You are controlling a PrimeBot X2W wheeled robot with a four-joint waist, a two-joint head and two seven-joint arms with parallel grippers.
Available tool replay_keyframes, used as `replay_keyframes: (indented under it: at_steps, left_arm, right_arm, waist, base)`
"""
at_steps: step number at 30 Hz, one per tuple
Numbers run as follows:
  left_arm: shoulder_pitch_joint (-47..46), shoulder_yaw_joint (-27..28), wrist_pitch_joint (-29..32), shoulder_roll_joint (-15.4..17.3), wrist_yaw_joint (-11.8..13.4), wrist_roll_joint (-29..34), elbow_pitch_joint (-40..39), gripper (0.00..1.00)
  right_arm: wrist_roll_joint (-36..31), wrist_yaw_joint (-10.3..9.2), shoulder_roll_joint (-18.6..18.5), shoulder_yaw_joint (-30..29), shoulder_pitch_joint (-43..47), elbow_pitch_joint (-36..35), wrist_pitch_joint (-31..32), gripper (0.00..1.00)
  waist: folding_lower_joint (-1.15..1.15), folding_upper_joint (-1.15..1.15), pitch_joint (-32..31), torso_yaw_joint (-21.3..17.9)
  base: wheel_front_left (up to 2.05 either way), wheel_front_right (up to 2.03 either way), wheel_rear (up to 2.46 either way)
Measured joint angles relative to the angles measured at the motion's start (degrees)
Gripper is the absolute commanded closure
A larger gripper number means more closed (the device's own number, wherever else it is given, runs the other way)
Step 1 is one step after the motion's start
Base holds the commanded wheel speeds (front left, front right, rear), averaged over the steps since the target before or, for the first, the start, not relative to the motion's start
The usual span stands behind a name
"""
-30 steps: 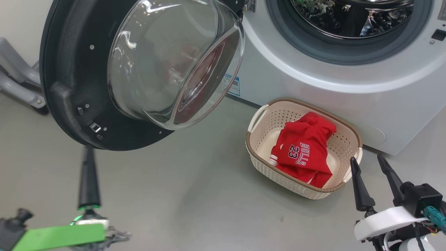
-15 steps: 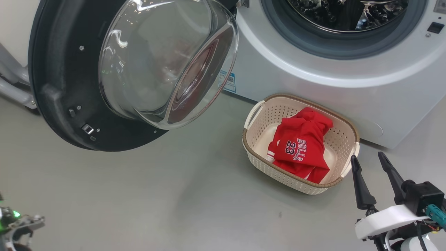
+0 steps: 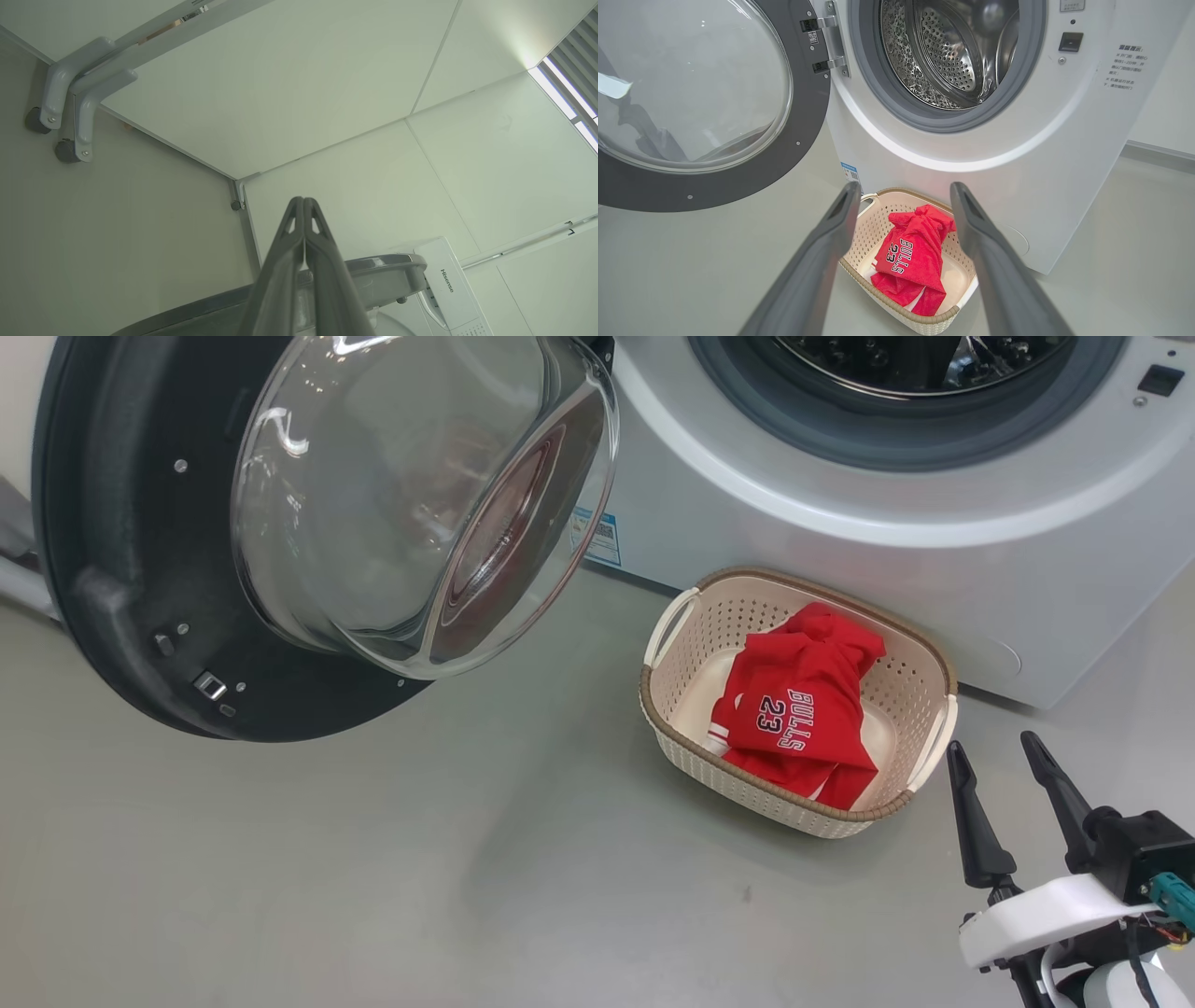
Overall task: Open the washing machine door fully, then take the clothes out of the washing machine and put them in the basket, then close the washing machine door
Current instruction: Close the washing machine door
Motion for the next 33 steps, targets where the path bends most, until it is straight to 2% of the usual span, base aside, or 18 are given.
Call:
replay_keyframes:
  at_steps: [3,12,21,33]
  left_arm:
    - [-2.99,-0.71,2.94,0.86,1.15,-2.74,3.15,1.0]
    - [-7.66,-4.2,7.53,2.88,4.46,-2.82,10.6,1.0]
    - [-11.19,-8.66,11.14,3.21,4.68,-2.22,14.73,1.0]
    - [-12.0,-9.8,14.02,3.67,3.88,-1.85,17.6,1.0]
  right_arm:
    - [0.0,0.02,-0.23,0.2,-0.73,-0.26,0.42,0.0]
    - [0.0,0.08,-0.73,0.48,-1.78,-0.69,1.0,0.0]
    - [0.0,0.08,-0.81,0.15,-2.22,-0.89,1.42,0.0]
    - [0.0,0.08,-1.08,-0.13,-2.22,-0.89,1.42,0.0]
  waist:
    - [0.0,0.0,0.78,-0.44]
    - [0.0,0.0,2.22,-1.94]
    - [0.0,0.0,3.04,-3.46]
    - [0.0,0.0,3.18,-3.57]
  base:
    - [0.0,0.0,0.0]
    - [0.0,0.0,0.0]
    - [0.0,0.0,0.0]
    - [0.0,0.0,0.0]
